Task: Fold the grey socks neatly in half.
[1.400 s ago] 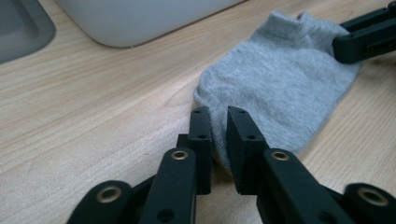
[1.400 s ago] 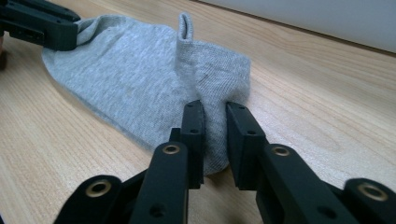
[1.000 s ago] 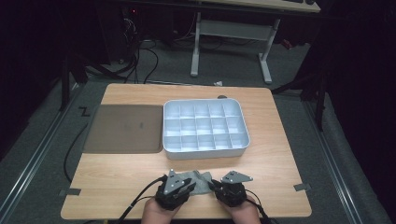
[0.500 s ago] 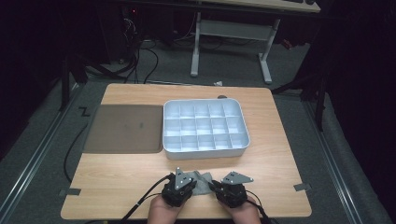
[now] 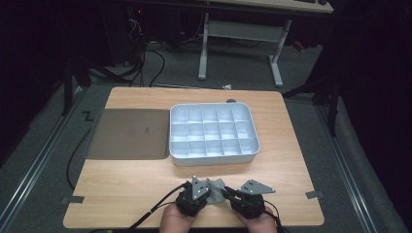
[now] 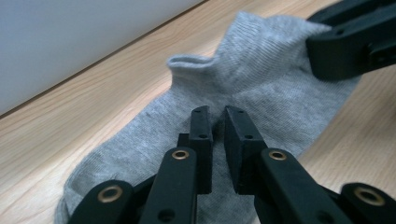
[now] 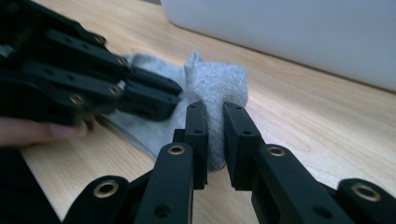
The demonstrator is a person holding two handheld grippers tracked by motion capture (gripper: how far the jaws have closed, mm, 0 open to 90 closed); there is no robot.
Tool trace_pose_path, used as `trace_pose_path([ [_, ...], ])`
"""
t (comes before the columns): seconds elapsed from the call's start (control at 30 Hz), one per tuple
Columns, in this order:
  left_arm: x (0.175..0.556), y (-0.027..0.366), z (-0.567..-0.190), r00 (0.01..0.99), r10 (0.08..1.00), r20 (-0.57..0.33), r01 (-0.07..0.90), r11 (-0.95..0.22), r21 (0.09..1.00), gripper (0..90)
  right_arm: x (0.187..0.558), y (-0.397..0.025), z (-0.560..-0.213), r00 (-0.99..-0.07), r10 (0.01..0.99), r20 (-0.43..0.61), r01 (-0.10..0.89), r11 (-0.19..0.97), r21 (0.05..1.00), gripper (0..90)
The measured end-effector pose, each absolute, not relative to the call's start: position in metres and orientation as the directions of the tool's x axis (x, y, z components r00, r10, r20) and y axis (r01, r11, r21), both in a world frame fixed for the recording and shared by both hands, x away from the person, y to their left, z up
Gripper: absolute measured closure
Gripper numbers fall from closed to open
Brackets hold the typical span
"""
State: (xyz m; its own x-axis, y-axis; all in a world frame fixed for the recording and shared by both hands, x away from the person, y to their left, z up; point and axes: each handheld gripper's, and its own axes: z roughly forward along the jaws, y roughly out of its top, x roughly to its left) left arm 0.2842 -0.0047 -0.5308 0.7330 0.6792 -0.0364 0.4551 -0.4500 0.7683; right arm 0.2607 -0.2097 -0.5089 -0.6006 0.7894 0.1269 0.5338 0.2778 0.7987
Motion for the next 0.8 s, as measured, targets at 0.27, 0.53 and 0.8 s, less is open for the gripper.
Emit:
trace_pose_path([
  [0.27, 0.282, -0.012, -0.531, 0.74, 0.672, -0.027, 0.444, -0.458, 0.77, 81.1, 0.256, -0.211, -0.502, -0.604, 0.786, 0.132, 0.515, 0.259, 0.817, 81.5],
  [0.53, 0.283, 0.004, -0.522, 0.717, 0.688, -0.114, 0.472, -0.359, 0.805, 66.5, 0.258, -0.216, -0.503, -0.594, 0.794, 0.128, 0.516, 0.253, 0.818, 81.5],
  [0.8, 0.288, 0.061, -0.511, 0.653, 0.725, -0.217, 0.511, -0.21, 0.834, 56.5, 0.259, -0.217, -0.504, -0.59, 0.797, 0.126, 0.519, 0.255, 0.816, 81.5],
])
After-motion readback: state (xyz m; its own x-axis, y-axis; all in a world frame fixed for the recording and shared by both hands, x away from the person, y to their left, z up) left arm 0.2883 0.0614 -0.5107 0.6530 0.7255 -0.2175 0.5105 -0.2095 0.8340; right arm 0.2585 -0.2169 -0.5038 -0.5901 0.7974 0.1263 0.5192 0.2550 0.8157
